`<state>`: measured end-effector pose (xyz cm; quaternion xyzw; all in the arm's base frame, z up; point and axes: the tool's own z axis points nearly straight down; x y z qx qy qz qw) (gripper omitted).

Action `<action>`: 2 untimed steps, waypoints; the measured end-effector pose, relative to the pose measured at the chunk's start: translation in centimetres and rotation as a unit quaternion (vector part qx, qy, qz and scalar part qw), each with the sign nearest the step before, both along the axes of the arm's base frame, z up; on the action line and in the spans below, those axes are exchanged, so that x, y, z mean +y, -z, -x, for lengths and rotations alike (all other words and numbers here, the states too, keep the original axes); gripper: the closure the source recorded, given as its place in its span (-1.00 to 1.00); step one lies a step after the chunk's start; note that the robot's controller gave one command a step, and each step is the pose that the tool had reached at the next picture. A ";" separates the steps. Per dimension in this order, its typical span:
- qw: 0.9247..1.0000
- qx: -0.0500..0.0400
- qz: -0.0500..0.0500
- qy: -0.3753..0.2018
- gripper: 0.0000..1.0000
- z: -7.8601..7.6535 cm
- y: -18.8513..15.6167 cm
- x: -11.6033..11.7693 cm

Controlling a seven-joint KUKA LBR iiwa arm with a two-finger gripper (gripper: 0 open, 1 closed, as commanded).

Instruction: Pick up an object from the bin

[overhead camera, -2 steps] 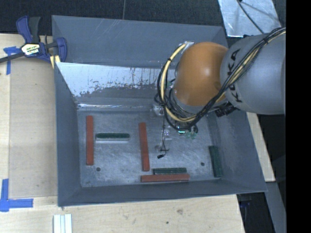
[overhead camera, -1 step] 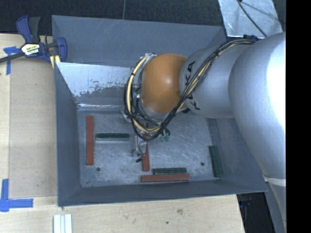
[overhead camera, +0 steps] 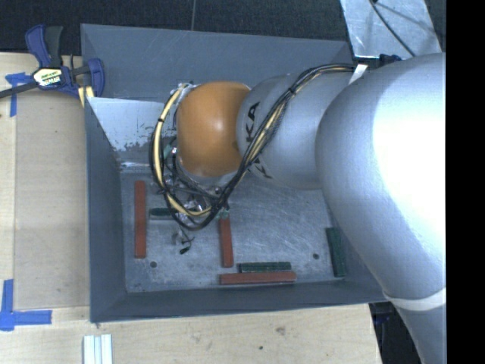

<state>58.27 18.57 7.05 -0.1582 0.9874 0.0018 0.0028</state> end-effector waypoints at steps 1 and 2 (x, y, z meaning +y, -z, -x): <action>1.000 0.000 0.001 0.004 1.00 -0.1 -0.1 -0.4; 0.999 -0.004 0.001 -0.033 1.00 1.5 -22.3 0.2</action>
Offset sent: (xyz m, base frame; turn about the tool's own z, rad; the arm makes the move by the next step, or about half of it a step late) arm 0.0000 0.0000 0.0000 0.0000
